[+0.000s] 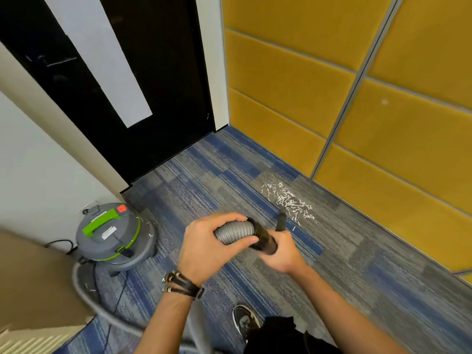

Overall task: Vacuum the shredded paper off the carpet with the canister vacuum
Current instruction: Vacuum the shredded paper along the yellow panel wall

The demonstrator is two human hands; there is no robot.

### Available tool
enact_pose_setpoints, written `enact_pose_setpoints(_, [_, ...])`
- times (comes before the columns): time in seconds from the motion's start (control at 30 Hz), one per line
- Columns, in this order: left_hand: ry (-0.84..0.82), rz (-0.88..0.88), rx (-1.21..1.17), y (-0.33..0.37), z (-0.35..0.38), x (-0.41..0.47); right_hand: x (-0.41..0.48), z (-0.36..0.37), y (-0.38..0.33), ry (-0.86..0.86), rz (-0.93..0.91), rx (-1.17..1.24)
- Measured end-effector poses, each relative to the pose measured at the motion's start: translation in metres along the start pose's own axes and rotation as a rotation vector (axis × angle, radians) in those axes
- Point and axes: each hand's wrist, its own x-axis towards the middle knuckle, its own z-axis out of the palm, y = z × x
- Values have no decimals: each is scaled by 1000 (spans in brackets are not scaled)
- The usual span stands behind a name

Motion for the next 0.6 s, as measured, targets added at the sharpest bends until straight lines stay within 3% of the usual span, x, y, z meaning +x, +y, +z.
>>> enact_pose_setpoints(0.23, [139,-58,14,-3,-16,-14,6,4,-33,-98,-52,-55])
enact_pose_setpoints(0.6, [96,-81,-51,14,-8,-66,-60,-1,-34,-86,-12,-66])
